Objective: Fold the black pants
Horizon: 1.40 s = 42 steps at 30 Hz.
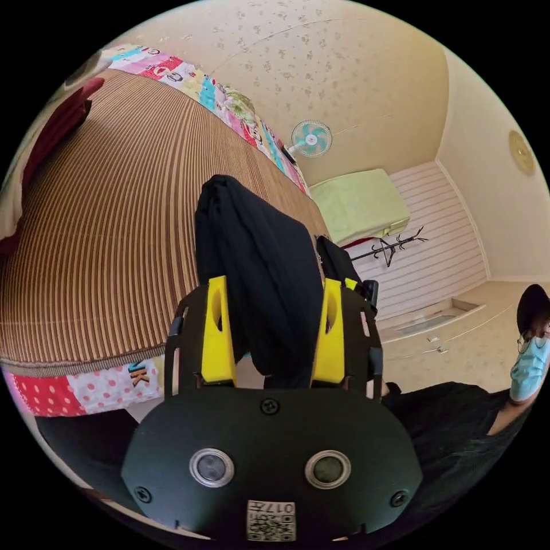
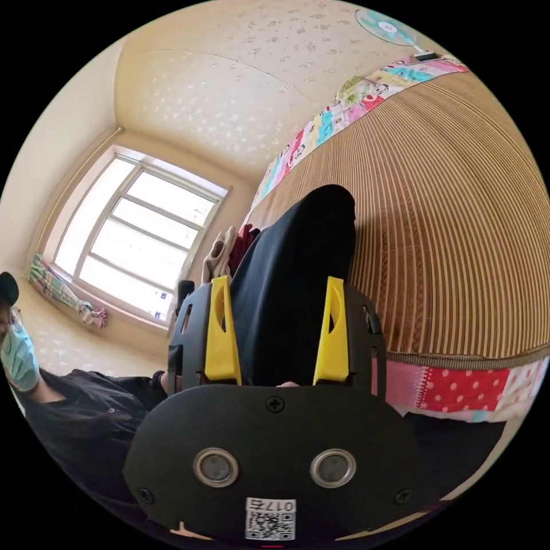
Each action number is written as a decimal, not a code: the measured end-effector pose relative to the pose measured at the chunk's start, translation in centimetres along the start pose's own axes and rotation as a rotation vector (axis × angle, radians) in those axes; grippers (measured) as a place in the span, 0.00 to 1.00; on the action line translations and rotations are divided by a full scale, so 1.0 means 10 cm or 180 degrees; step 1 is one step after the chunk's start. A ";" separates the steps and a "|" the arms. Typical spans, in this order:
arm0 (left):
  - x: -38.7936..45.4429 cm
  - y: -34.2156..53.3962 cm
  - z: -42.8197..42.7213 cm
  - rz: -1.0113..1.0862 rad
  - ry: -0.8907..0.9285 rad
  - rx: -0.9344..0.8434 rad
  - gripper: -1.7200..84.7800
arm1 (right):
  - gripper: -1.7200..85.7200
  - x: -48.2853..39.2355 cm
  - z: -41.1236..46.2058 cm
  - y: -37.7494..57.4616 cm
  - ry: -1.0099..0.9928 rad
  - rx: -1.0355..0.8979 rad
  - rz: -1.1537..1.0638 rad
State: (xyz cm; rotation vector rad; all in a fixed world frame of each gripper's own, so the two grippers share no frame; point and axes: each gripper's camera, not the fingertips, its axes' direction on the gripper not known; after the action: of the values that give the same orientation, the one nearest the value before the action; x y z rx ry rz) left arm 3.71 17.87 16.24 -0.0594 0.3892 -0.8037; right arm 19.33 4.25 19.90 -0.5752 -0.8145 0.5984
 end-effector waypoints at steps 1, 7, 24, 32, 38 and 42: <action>-0.07 -0.13 0.16 -0.0153 -0.0068 -0.0154 0.27 | 0.28 0.06 0.10 -0.07 0.0047 -0.0118 0.0074; -0.37 0.15 0.39 -0.0651 0.0539 -0.0534 0.22 | 0.25 0.46 0.45 0.33 -0.0275 -0.0570 0.0394; 0.87 0.84 -2.79 0.0313 -0.0030 0.1547 0.10 | 0.16 -2.25 1.74 0.23 -0.1616 -0.1136 -0.1554; 1.17 0.64 -4.68 0.0606 -0.1198 0.2484 0.11 | 0.16 -3.47 3.43 -0.41 -0.2231 -0.1141 -0.2024; -0.30 0.20 -5.05 -0.0614 -0.1737 0.2284 0.12 | 0.14 -3.00 4.83 -0.30 -0.1116 -0.1510 -0.1131; -1.67 0.63 -4.82 -0.1183 -0.1039 0.2204 0.12 | 0.08 -2.72 4.31 0.20 -0.1552 -0.1464 -0.1511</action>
State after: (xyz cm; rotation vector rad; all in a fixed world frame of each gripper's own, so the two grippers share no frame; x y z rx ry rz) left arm -19.79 38.68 -24.45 0.3901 -0.2304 -1.2379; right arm -30.35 -2.72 29.25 -0.6291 -1.5194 0.1002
